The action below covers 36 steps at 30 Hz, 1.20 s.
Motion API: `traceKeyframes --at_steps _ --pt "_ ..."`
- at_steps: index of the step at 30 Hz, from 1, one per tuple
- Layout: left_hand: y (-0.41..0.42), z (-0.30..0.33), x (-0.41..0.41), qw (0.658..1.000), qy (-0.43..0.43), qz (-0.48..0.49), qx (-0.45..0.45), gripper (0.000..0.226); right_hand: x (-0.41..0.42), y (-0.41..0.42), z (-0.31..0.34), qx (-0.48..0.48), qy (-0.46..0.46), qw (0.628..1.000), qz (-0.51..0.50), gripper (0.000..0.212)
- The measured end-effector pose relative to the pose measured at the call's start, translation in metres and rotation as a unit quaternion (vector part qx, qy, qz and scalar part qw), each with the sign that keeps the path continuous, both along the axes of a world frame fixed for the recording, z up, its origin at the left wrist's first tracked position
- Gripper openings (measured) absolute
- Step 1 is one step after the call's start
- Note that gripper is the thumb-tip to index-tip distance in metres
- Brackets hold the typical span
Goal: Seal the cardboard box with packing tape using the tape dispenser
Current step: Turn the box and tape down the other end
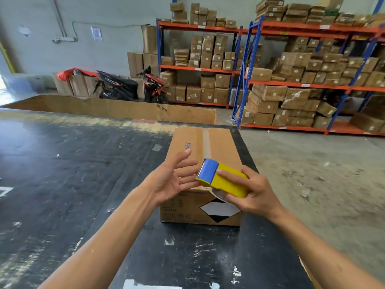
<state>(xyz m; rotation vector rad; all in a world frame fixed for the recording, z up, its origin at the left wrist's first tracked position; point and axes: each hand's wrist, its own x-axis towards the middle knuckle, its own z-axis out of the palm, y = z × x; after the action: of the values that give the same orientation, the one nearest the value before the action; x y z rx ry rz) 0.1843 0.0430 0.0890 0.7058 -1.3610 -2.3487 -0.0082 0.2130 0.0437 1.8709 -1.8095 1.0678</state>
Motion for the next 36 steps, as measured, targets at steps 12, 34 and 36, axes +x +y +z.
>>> traceKeyframes --at_steps 12,34,36 --pt "-0.012 -0.013 0.011 0.982 -0.054 0.17 -0.055 0.028 0.018 -0.018 0.028 0.071 0.032 0.996 0.04 0.055" --pt "-0.021 -0.108 0.022 0.862 -0.126 0.377 -0.316 0.034 0.041 -0.063 0.034 0.293 0.244 0.924 -0.026 0.055" --pt "-0.025 -0.11 0.022 0.865 -0.116 0.376 -0.311 0.034 0.044 -0.065 0.034 0.297 0.245 0.922 -0.033 0.055"
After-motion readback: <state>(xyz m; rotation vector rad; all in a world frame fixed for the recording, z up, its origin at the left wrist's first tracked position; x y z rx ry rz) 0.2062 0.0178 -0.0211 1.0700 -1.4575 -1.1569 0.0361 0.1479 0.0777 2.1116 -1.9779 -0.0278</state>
